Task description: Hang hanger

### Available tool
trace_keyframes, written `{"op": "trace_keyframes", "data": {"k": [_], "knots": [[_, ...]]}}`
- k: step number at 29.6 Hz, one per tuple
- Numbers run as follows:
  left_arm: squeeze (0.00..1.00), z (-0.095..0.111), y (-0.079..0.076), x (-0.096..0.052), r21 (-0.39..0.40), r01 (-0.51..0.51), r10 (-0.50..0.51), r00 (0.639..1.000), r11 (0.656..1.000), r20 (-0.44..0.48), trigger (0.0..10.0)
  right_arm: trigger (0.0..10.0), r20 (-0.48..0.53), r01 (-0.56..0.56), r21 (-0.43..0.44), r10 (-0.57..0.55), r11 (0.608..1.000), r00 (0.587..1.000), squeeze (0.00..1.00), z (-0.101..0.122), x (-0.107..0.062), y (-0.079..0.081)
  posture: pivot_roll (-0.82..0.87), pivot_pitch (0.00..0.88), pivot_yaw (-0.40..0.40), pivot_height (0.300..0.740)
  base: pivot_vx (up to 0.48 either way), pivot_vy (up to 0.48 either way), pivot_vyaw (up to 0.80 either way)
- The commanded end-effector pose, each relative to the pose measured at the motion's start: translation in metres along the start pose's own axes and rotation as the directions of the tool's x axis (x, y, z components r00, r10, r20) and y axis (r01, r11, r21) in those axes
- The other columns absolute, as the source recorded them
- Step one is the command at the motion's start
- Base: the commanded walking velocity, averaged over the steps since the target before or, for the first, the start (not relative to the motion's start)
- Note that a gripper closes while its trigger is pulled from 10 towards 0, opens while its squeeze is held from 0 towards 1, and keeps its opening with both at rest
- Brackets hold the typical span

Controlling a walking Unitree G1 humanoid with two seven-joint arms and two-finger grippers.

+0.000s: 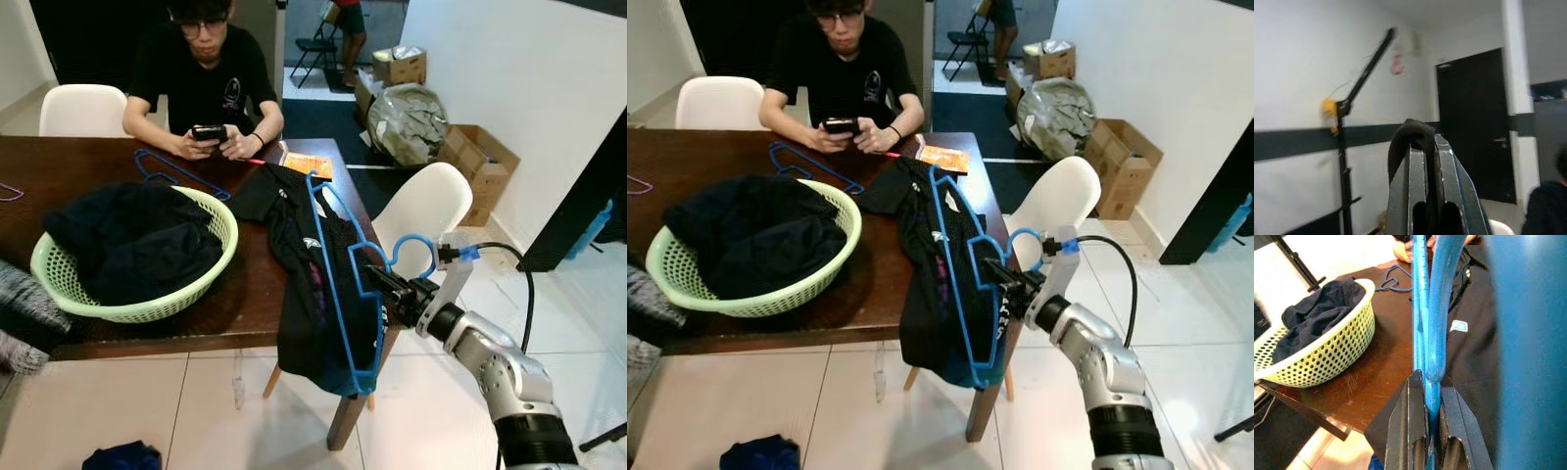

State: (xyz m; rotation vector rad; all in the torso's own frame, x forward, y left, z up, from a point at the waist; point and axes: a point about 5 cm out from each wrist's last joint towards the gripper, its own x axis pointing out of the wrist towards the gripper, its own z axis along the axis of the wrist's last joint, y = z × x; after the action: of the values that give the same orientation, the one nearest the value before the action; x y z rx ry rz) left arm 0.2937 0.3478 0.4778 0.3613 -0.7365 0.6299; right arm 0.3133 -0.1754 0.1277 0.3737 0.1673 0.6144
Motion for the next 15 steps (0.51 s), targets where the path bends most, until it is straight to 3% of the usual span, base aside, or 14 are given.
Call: {"op": "trace_keyframes", "data": {"k": [1,3,4,5,6,7,9,10,11,13,14,15], "knots": [[0.0,0.009,-0.012,0.001,0.017,0.042,-0.043,0.998,0.999,0.048,0.0,10.0,0.008,0.012,0.003,-0.012,1.0,1.0,0.0,0.001,-0.002,-0.001,0.06,0.002,-0.021,0.74,0.0,0.0,0.0],[0.0,-0.003,-0.076,-0.016,-0.051,0.248,-0.246,0.969,0.967,0.036,0.0,10.0,0.013,0.02,0.006,-0.021,1.0,1.0,0.0,0.002,-0.003,-0.002,0.06,0.003,-0.017,0.74,0.0,0.0,0.0],[0.0,-0.011,-0.111,-0.032,-0.106,0.364,-0.363,0.931,0.926,0.024,0.0,10.0,0.014,0.023,0.006,-0.023,1.0,1.0,0.0,0.002,-0.003,-0.002,0.06,0.003,-0.017,0.74,0.0,0.0,0.0],[0.0,-0.011,-0.111,-0.032,-0.106,0.364,-0.363,0.931,0.926,0.024,0.0,10.0,0.014,0.023,0.006,-0.023,1.0,1.0,0.0,0.002,-0.003,-0.002,0.06,0.003,-0.017,0.74,0.0,0.0,0.0],[0.0,-0.016,-0.136,-0.048,-0.15,0.448,-0.451,0.892,0.881,0.017,0.0,10.0,0.015,0.024,0.007,-0.024,1.0,1.0,0.0,0.002,-0.003,-0.002,0.06,0.005,-0.015,0.74,0.0,0.0,0.0],[0.0,-0.024,-0.173,-0.078,-0.178,0.589,-0.599,0.801,0.788,-0.001,0.0,10.0,0.015,0.024,0.008,-0.025,1.0,1.0,0.0,0.002,-0.004,-0.002,0.06,0.005,-0.015,0.74,0.0,0.0,0.0],[0.0,-0.024,-0.173,-0.078,-0.178,0.589,-0.599,0.801,0.788,-0.001,0.0,10.0,0.015,0.024,0.008,-0.025,1.0,1.0,0.0,0.002,-0.004,-0.002,0.06,0.005,-0.015,0.74,0.0,0.0,0.0],[0.0,-0.034,-0.206,-0.117,-0.183,0.726,-0.741,0.671,0.663,-0.023,0.0,10.0,0.014,0.024,0.008,-0.024,1.0,1.0,0.0,0.001,-0.004,-0.002,0.06,0.005,-0.013,0.74,0.0,0.0,0.0],[0.0,-0.034,-0.206,-0.117,-0.183,0.726,-0.741,0.671,0.663,-0.023,0.0,10.0,0.014,0.024,0.008,-0.024,1.0,1.0,0.0,0.001,-0.004,-0.002,0.06,0.005,-0.013,0.74,0.0,0.0,0.0],[0.0,-0.05,-0.251,-0.209,-0.284,0.879,-0.923,0.378,0.384,-0.077,0.0,10.0,0.015,0.025,0.011,-0.026,1.0,1.0,0.0,0.001,-0.005,-0.002,0.06,0.007,-0.011,0.74,0.0,0.0,0.0],[0.0,-0.05,-0.251,-0.209,-0.284,0.879,-0.923,0.378,0.384,-0.077,0.0,10.0,0.015,0.025,0.011,-0.026,1.0,1.0,0.0,0.001,-0.005,-0.002,0.06,0.007,-0.011,0.74,0.0,0.0,0.0],[0.0,-0.05,-0.259,-0.242,-0.338,0.897,-0.958,0.275,0.285,-0.08,0.0,10.0,0.015,0.026,0.013,-0.026,1.0,1.0,0.0,0.001,-0.005,-0.002,0.06,0.007,-0.013,0.74,0.0,0.0,0.0]]}}
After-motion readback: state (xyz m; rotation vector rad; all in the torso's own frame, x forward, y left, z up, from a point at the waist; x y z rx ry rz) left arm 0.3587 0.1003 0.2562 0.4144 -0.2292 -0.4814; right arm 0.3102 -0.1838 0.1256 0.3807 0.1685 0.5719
